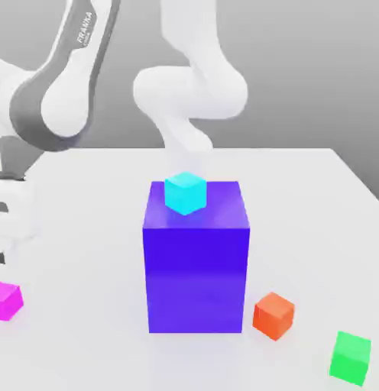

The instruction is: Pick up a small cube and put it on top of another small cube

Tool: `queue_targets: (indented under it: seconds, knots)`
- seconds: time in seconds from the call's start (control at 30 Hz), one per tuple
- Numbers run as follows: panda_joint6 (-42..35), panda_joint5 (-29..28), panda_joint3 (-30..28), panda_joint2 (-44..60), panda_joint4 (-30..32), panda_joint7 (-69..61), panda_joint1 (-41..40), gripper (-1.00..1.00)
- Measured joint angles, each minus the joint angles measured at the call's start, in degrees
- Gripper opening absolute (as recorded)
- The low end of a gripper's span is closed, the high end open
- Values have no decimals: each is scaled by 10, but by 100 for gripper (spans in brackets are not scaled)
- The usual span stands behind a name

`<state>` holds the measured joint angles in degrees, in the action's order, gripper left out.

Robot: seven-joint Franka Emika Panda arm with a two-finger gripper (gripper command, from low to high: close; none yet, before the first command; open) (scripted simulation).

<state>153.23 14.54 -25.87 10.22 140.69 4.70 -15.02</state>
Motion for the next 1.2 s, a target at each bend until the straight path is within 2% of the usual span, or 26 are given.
queue_targets:
  seconds: [0.1, 0.23, 0.27, 0.5, 0.63, 0.7, 1.2]
  knots:
    - [27, 32, 12, 64, 4, -50, -42, 0]
    - [84, 97, 78, 147, -15, -104, -101, 0]
    - [94, 108, 89, 160, -18, -112, -110, -100]
    - [92, 107, 89, 159, -18, -112, -110, -100]
    - [43, 42, 36, 89, 1, -63, -71, -100]
    - [22, 15, 29, 64, 5, -29, -43, -100]
    - [-39, -72, 163, 41, -38, 289, 264, -100]
